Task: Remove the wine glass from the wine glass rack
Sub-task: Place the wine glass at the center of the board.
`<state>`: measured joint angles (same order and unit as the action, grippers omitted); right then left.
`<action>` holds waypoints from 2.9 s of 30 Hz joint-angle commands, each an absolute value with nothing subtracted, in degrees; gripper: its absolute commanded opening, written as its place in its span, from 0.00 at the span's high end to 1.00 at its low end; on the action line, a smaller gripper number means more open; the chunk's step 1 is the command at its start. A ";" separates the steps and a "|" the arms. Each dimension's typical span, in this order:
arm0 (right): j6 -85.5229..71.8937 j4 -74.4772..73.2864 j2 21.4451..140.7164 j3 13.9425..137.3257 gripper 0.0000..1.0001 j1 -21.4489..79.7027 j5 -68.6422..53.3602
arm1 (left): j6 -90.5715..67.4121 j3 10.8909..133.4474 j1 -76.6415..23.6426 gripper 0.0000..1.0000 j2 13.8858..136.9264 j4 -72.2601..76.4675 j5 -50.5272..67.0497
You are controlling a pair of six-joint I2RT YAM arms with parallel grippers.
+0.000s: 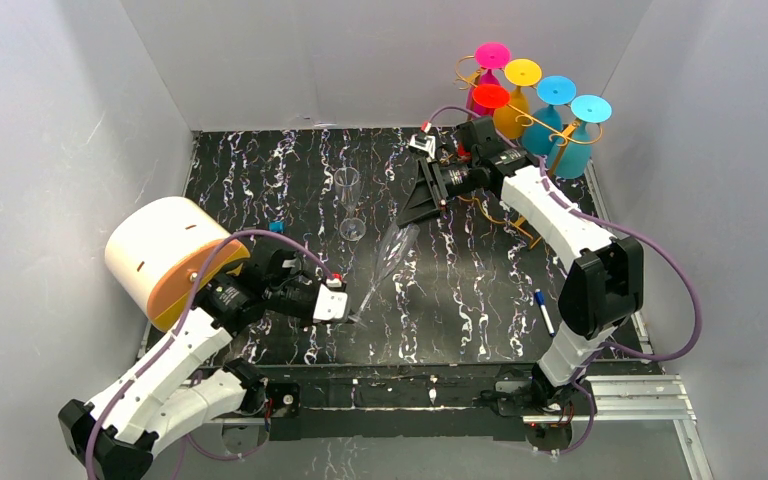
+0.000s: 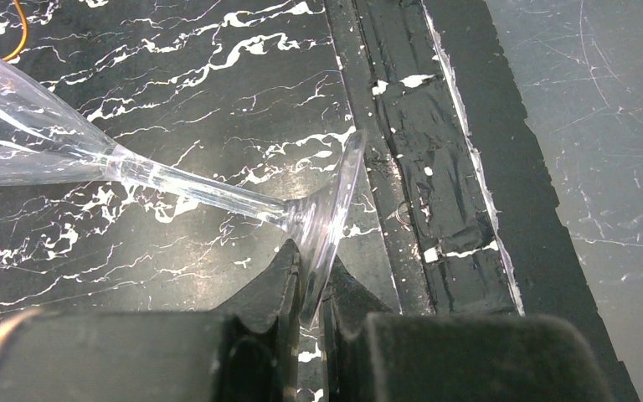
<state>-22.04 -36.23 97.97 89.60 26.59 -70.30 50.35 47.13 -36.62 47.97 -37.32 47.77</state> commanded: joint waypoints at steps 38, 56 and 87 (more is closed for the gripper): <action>-11.34 -51.21 96.52 91.56 0.99 31.93 -74.62 | 47.46 47.93 -35.86 1.00 46.88 -31.12 36.95; -17.27 -44.38 93.63 90.83 0.99 31.86 -64.15 | 44.68 46.64 -35.86 0.52 42.71 -30.66 34.71; -19.07 -46.73 90.37 97.20 0.99 31.98 -31.54 | 35.43 45.30 -35.86 0.02 39.79 -25.72 27.08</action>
<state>-18.31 -46.85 93.69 93.19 31.64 -40.38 41.69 45.45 -36.12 40.97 -30.44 31.18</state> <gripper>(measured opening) 0.082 0.982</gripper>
